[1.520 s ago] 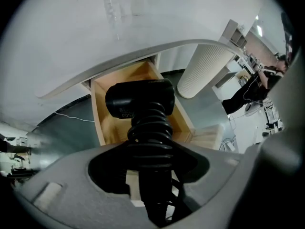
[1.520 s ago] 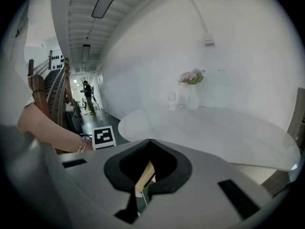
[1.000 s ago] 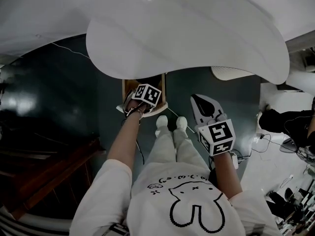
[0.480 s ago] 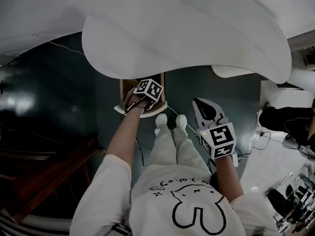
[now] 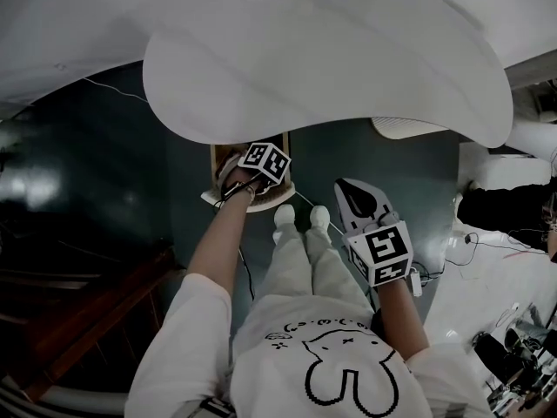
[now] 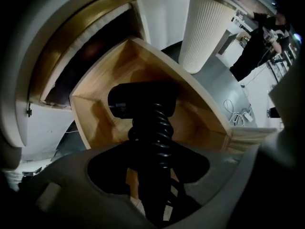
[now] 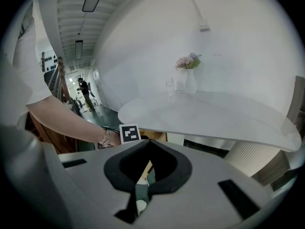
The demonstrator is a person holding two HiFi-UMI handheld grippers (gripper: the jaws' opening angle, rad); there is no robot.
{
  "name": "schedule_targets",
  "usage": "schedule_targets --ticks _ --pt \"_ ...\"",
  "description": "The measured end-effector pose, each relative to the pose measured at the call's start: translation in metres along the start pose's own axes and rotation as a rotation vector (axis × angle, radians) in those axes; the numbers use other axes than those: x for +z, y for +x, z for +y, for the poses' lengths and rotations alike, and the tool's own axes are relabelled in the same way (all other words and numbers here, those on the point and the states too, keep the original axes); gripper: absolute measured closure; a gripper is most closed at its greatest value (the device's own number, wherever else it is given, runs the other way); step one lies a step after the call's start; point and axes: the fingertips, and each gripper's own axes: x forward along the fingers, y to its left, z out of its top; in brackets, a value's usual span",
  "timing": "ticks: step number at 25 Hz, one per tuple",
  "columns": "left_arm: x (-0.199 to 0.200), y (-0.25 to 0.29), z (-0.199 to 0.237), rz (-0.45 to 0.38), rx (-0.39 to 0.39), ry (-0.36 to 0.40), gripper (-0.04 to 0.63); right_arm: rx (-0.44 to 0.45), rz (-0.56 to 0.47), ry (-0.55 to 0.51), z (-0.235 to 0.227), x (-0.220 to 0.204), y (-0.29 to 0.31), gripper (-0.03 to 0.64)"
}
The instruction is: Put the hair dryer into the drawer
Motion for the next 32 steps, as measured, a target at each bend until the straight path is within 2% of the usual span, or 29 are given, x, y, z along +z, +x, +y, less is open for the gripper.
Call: schedule_targets --ticks 3,10,16,18,24,27,32 --pt "0.003 0.01 0.003 -0.029 0.005 -0.031 0.347 0.006 0.007 -0.008 0.005 -0.002 0.0 0.615" --pt "0.018 0.02 0.015 -0.162 0.111 -0.037 0.347 0.018 0.045 -0.013 0.01 -0.017 0.001 0.615" --pt "0.027 0.026 0.021 -0.213 0.121 -0.057 0.345 0.023 0.058 -0.02 0.011 -0.023 0.0 0.615" --pt "0.027 0.029 0.021 -0.199 0.127 -0.05 0.341 0.023 0.06 -0.023 0.01 -0.023 -0.001 0.615" --pt "0.015 0.048 0.015 -0.06 0.123 -0.004 0.341 0.024 0.063 -0.029 0.004 -0.021 -0.002 0.615" --pt "0.017 0.048 0.015 -0.053 0.14 0.033 0.323 0.027 0.064 -0.033 0.004 -0.019 0.0 0.615" --pt "0.026 0.038 0.012 -0.086 0.176 0.087 0.285 0.037 0.05 -0.048 0.002 -0.011 0.0 0.615"
